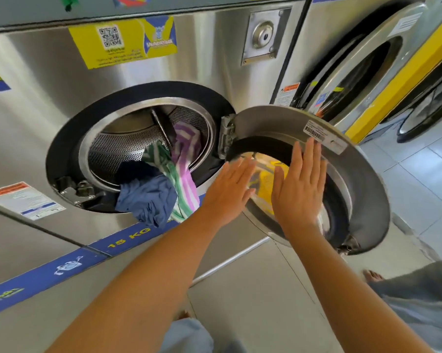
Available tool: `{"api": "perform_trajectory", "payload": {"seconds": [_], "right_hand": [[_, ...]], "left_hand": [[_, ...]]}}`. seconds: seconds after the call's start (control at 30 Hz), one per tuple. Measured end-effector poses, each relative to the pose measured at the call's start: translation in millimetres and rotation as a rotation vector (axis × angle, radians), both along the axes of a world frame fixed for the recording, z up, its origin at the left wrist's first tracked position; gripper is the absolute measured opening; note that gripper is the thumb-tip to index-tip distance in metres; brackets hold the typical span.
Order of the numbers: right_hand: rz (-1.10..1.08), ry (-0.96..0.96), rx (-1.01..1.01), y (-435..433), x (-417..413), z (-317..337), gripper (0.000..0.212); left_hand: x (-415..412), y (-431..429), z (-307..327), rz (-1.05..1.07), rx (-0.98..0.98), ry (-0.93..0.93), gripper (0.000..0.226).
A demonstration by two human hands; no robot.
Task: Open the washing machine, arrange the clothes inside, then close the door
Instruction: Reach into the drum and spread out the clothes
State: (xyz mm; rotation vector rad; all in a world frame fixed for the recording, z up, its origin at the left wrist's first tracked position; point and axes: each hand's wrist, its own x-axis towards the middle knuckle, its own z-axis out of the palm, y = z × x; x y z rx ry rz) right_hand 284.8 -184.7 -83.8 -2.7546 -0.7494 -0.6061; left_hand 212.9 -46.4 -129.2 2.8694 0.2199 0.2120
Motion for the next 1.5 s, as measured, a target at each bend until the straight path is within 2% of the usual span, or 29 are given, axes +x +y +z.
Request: {"api": "perform_trajectory", "payload": {"seconds": [0.17,0.3,0.43,0.57,0.77,0.83,0.97,1.07,1.2,1.33,1.5], "right_hand": [[0.223,0.052,-0.076,58,-37,-42,0.052],[0.372,0.2,-0.163,96,-58,-85,0.055],[0.471,0.332,-0.261,137,-58,-132,0.048],[0.54,0.362,-0.336,181,-44,-171,0.046],[0.641,0.323,-0.466,247,-3,-223,0.061],[0.695,0.309,-0.549,267,11,-235,0.066],[0.768,0.132,-0.566,295,34,-261,0.075],[0.832,0.076,-0.59,308,48,-283,0.072],[0.862,0.057,-0.548,310,57,-297,0.07],[0.928,-0.016,-0.464,306,66,-309,0.067],[0.974,-0.042,-0.409,305,71,-309,0.062]], "left_hand": [[-48,50,-41,0.243,-0.065,0.117,0.063],[-95,85,-79,0.421,-0.131,0.229,0.062],[-121,121,-110,0.564,-0.118,0.363,0.063],[-125,152,-137,0.667,-0.102,0.413,0.064],[-91,190,-171,0.765,-0.069,0.399,0.07],[-74,201,-185,0.771,-0.057,0.38,0.074],[-48,221,-211,0.768,-0.003,0.395,0.084],[-40,232,-225,0.782,0.041,0.429,0.084],[-41,242,-235,0.705,0.18,0.479,0.071],[-53,253,-244,0.619,0.407,0.351,0.05],[-60,262,-242,0.507,0.488,0.263,0.044]]}}
